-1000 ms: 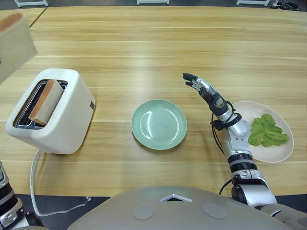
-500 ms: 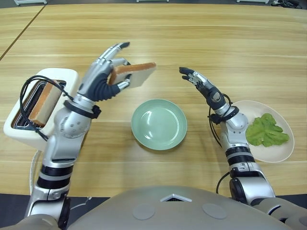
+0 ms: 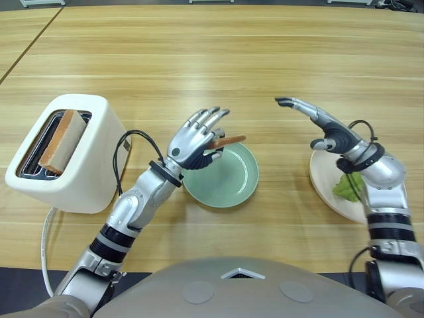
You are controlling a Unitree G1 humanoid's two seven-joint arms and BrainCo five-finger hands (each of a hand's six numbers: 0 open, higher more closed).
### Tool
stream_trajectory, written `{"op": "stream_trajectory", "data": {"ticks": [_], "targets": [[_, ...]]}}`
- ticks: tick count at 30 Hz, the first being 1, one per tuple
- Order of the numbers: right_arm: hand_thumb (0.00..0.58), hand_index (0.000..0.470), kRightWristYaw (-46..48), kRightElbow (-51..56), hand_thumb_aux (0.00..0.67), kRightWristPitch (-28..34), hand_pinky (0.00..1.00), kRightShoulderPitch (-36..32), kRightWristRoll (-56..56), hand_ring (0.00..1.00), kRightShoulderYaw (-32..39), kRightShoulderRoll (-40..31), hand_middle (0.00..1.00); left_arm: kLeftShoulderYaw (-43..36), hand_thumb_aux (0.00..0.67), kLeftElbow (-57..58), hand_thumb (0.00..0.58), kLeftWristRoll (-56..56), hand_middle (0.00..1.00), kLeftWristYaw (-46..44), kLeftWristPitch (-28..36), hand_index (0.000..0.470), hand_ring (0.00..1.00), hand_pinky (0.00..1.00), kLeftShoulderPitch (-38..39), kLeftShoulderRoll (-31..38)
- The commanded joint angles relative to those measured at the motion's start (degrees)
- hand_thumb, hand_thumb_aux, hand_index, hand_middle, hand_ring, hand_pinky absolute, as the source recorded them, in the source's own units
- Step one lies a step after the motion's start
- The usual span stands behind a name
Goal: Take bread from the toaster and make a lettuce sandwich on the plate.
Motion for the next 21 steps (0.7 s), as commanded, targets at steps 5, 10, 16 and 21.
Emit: {"op": "stream_trajectory", "data": {"ticks": [5, 10, 16, 21], "targets": [[0.000, 0.000, -11.6, 10.5, 0.000, 0.8, 0.00, 4.2, -18.4, 0.00, -4.1, -12.9, 0.00, -2.4, 0.381, 1.5, 0.472, 3.4, 0.00, 1.8, 2.2, 0.267, 0.00, 0.00, 4.9, 0.4], [0.000, 0.000, -21.7, 21.1, 0.000, 5.6, 0.00, 4.8, -32.0, 0.00, 0.3, -21.7, 0.00, -2.6, 0.000, -1.0, 0.000, 4.4, 0.00, 1.5, 4.3, 0.000, 0.00, 0.00, 8.5, 0.5], [0.000, 0.000, -26.3, 21.8, 0.000, 1.5, 0.00, 8.0, -32.6, 0.00, 3.1, -26.6, 0.00, -1.1, 0.000, -4.9, 0.000, 4.2, 0.00, 1.0, 6.3, 0.000, 0.00, 0.00, 10.6, 0.7], [0.000, 0.000, -28.3, 24.0, 0.000, 2.9, 0.00, 9.2, -34.9, 0.00, 5.5, -29.2, 0.00, 0.5, 0.000, -7.7, 0.000, 2.2, 0.00, 0.7, 6.6, 0.000, 0.00, 0.00, 11.9, 1.0]]}}
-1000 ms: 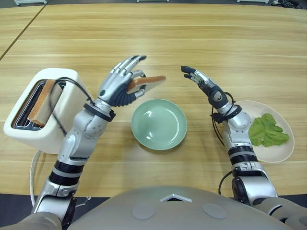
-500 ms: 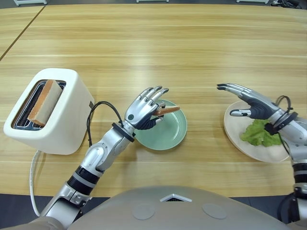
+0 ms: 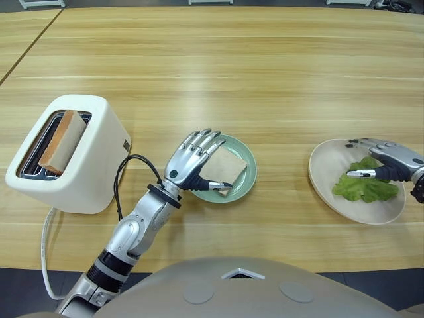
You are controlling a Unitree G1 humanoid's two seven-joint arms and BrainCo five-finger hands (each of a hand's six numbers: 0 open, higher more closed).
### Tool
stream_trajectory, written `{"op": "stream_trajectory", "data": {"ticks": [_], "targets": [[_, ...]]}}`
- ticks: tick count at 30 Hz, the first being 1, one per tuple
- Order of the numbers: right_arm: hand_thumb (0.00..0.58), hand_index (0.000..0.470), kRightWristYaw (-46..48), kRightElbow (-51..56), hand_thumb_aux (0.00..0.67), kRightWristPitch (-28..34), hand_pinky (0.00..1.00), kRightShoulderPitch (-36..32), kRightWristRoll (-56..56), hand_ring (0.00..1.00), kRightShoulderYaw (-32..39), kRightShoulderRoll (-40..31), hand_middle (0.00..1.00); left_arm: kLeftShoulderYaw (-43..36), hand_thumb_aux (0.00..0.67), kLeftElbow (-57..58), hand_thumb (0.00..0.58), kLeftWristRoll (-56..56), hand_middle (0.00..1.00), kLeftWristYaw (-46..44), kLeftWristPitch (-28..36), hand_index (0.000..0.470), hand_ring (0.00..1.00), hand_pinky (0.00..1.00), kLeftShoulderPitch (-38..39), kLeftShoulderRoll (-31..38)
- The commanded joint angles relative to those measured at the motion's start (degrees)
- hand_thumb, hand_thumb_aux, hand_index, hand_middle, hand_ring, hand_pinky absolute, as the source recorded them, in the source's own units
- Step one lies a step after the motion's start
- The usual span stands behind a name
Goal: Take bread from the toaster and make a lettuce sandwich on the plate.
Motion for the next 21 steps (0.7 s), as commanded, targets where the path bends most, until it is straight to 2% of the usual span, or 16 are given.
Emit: {"op": "stream_trajectory", "data": {"ticks": [1, 8, 9, 10, 11, 12, 14, 15, 16, 17, 21], "targets": [[0.000, 0.000, -1.7, 1.9, 0.000, 1.7, 0.00, 1.5, -2.0, 0.00, 2.0, -4.0, 0.00, 2.4, 0.000, -2.5, 0.000, -2.3, 0.00, -0.7, 0.3, 0.000, 0.00, 0.00, 1.5, 0.4], [0.000, 0.000, -1.8, 2.0, 0.000, 3.5, 0.00, 1.5, -3.2, 0.00, 6.6, -4.4, 0.00, 6.6, 0.000, -5.1, 0.000, -9.9, 0.00, -1.5, -0.7, 0.000, 0.00, 0.00, 3.6, -0.1], [0.071, 0.029, -1.9, 2.0, 0.042, 3.8, 0.00, 1.4, -3.2, 0.00, 7.1, -4.3, 0.00, 7.1, 0.000, -5.2, 0.000, -10.7, 0.00, -1.6, -0.8, 0.000, 0.00, 0.00, 3.8, 0.0], [0.275, 0.129, -2.0, 2.0, 0.184, 4.1, 0.00, 1.2, -3.2, 0.00, 7.7, -4.3, 0.00, 7.7, 0.000, -5.4, 0.000, -11.8, 0.00, -1.7, -1.0, 0.000, 0.00, 0.00, 3.9, 0.0], [0.449, 0.247, -2.1, 2.1, 0.352, 4.2, 0.00, 0.9, -3.3, 0.00, 8.3, -4.1, 0.00, 8.2, 0.000, -5.6, 0.000, -12.7, 0.00, -1.9, -1.1, 0.000, 0.00, 0.00, 4.1, 0.0], [0.509, 0.306, -2.4, 1.9, 0.436, 4.4, 0.00, 0.6, -3.5, 0.00, 8.9, -3.8, 0.00, 8.8, 0.000, -5.9, 0.000, -13.6, 0.00, -2.1, -1.2, 0.000, 0.00, 0.00, 4.3, 0.0], [0.558, 0.378, -3.0, 1.5, 0.539, 4.5, 0.00, -0.1, -3.7, 0.00, 10.1, -3.3, 0.00, 9.8, 0.000, -6.2, 0.000, -14.6, 0.00, -2.3, -1.4, 0.000, 0.00, 0.00, 4.6, 0.1], [0.568, 0.404, -3.3, 1.2, 0.575, 4.6, 0.00, -0.2, -3.7, 0.00, 10.5, -3.1, 0.00, 10.2, 0.000, -6.2, 0.000, -15.0, 0.00, -2.4, -1.5, 0.000, 0.00, 0.00, 4.7, 0.2], [0.579, 0.450, -3.6, 0.9, 0.641, 4.5, 0.00, -0.3, -3.6, 0.00, 10.9, -3.0, 0.00, 10.5, 0.000, -6.2, 0.000, -15.4, 0.00, -2.5, -1.7, 0.000, 0.00, 0.00, 4.8, 0.2], [0.580, 0.470, -3.9, 0.6, 0.670, 4.5, 0.00, -0.4, -3.6, 0.00, 11.2, -2.9, 0.00, 10.8, 0.000, -6.1, 0.000, -15.8, 0.00, -2.6, -1.8, 0.000, 0.00, 0.00, 4.9, 0.2], [0.580, 0.470, -6.1, -1.2, 0.670, 3.7, 0.00, -1.1, -3.0, 0.00, 11.6, -2.4, 0.00, 11.7, 0.000, -6.3, 0.000, -16.3, 0.00, -2.8, -2.1, 0.000, 0.00, 0.00, 5.2, 0.0]]}}
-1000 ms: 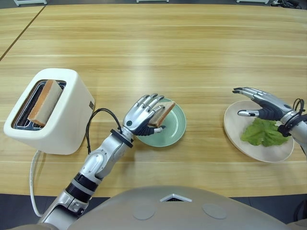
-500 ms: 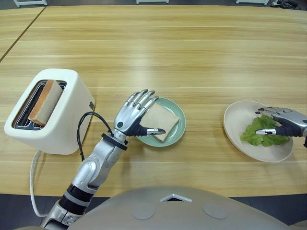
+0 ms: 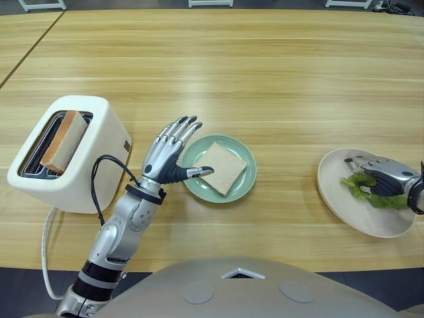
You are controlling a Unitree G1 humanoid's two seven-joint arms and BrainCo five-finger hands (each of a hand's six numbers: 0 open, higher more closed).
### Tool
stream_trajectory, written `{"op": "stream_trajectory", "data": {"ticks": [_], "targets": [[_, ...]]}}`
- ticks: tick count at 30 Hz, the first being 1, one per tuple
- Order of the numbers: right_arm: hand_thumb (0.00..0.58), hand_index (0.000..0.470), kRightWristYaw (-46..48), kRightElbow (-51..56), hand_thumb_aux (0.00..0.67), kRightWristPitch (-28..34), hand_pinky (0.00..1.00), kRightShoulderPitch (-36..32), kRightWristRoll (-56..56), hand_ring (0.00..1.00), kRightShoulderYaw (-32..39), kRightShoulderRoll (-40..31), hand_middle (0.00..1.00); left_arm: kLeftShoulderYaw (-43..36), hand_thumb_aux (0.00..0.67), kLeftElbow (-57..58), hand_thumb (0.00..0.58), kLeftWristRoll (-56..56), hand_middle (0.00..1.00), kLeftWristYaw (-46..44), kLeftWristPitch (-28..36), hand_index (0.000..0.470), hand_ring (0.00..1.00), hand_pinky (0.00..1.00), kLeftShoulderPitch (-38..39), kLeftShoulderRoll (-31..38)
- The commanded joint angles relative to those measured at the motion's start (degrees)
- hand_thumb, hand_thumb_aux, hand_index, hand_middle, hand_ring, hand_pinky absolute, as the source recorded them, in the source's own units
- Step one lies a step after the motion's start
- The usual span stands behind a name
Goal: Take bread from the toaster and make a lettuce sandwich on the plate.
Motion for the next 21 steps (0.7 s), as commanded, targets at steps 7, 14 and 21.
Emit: {"op": "stream_trajectory", "data": {"ticks": [7, 14, 21], "targets": [[0.580, 0.470, -4.2, -6.7, 0.670, -3.0, 0.00, -2.4, 4.0, 0.00, -1.4, 1.8, 0.00, 1.4, 0.000, -0.1, 0.000, -1.5, 0.00, -1.1, -0.7, 0.000, 0.00, 0.00, 0.3, -0.5], [0.580, 0.470, 8.5, -19.8, 0.670, -10.2, 0.00, -8.9, 19.8, 0.00, 2.6, 5.0, 0.00, 2.9, 0.029, -0.3, 0.049, -4.9, 0.00, -0.7, -2.0, 0.020, 0.00, 0.00, 1.0, -1.1], [0.580, 0.470, 27.6, -17.2, 0.670, -13.8, 0.00, -30.1, 26.5, 0.00, 18.2, 20.2, 0.00, 5.5, 0.045, -0.7, 0.075, -9.8, 0.00, -1.2, -3.8, 0.031, 0.00, 0.00, 1.3, -1.7]]}}
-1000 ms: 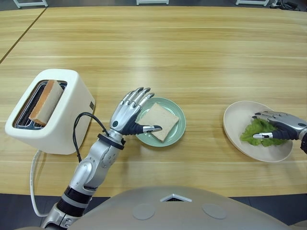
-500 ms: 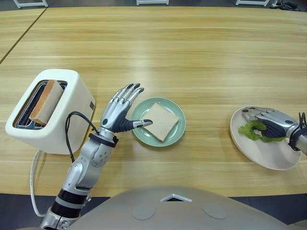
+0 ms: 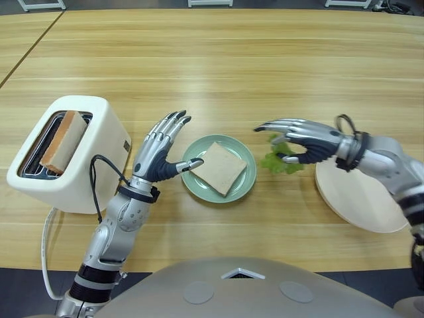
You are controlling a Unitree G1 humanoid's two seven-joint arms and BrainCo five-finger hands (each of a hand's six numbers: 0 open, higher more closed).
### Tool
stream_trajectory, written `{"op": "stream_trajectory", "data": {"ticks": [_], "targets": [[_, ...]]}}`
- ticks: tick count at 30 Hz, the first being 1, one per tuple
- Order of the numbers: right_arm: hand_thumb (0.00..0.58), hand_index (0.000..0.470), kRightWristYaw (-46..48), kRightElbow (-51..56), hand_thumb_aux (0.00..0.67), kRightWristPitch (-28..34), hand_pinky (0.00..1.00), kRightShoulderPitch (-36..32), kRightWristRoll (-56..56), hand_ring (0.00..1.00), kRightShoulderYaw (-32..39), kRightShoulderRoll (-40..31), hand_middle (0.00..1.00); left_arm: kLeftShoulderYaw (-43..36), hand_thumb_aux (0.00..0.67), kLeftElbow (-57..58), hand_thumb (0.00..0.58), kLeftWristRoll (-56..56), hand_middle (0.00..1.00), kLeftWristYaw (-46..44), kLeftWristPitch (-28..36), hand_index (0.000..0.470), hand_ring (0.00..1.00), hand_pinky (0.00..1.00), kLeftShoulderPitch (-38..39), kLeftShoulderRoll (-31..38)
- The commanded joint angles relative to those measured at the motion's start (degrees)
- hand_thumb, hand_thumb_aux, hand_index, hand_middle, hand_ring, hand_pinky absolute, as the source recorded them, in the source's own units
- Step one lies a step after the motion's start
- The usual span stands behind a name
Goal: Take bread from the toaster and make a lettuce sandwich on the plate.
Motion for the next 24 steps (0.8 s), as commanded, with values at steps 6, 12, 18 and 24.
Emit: {"op": "stream_trajectory", "data": {"ticks": [6, 12, 18, 24], "targets": [[0.580, 0.470, 8.0, 11.2, 0.670, -3.2, 0.00, -16.3, -4.5, 0.00, 9.3, 16.1, 0.00, 2.1, 0.000, 1.0, 0.000, -13.8, 0.00, -4.1, -2.1, 0.000, 0.00, 0.00, -0.2, -1.9], [0.580, 0.470, 5.3, 16.4, 0.670, -4.5, 0.00, -19.4, -11.9, 0.00, 11.2, 21.6, 0.00, 2.8, 0.000, 1.3, 0.000, -17.8, 0.00, -6.6, -2.7, 0.000, 0.00, 0.00, 0.0, -2.2], [0.575, 0.426, -0.8, 19.7, 0.607, -5.4, 0.00, -19.5, -22.0, 0.00, 13.4, 23.9, 0.00, 3.4, 0.000, 0.1, 0.000, -17.9, 0.00, -7.3, -2.5, 0.000, 0.00, 0.00, 1.1, -2.6], [0.000, 0.000, -7.0, 19.1, 0.000, -5.2, 0.00, -19.4, -25.5, 0.00, 12.2, 23.3, 0.00, 3.8, 0.000, -0.6, 0.000, -17.8, 0.00, -8.0, -2.4, 0.000, 0.00, 0.00, 1.6, -2.9]]}}
